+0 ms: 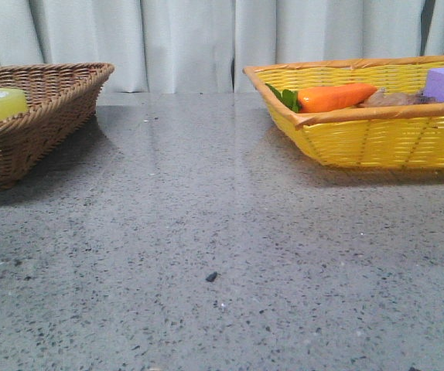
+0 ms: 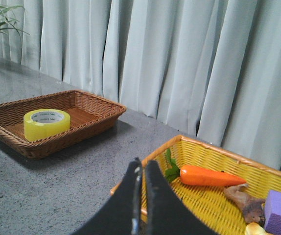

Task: Transfer tape with both arms

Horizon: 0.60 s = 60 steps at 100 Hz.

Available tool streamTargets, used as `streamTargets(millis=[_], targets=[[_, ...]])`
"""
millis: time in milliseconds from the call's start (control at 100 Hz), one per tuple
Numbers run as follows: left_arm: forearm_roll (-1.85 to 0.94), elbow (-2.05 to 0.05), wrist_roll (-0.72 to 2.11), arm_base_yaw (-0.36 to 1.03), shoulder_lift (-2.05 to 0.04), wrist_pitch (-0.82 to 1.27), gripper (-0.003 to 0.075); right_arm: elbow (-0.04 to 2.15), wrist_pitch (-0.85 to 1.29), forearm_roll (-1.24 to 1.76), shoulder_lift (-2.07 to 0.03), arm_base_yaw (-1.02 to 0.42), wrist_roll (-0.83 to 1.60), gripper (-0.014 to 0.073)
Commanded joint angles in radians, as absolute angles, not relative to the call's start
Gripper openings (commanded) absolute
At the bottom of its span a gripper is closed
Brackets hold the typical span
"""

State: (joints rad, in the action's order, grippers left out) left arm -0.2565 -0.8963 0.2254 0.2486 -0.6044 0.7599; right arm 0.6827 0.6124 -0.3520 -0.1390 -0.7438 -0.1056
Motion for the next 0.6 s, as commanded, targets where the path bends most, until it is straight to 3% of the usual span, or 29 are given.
streamTargets(millis=[0, 410, 590], targets=[[-0.282, -0.83, 0.224, 0.252, -0.479, 0.652, -0.0021, 0.65, 0.478, -0.394, -0.107, -0.74, -0.106, -0.0074], [-0.282, -0.529, 0.224, 0.252, 0.022, 0.612, -0.0021, 0.531, 0.436, -0.397, -0.026, -0.74, -0.106, -0.0074], [-0.282, -0.496, 0.224, 0.252, 0.009, 0.618, -0.0021, 0.531, 0.437, -0.397, -0.026, -0.74, -0.106, -0.0074]])
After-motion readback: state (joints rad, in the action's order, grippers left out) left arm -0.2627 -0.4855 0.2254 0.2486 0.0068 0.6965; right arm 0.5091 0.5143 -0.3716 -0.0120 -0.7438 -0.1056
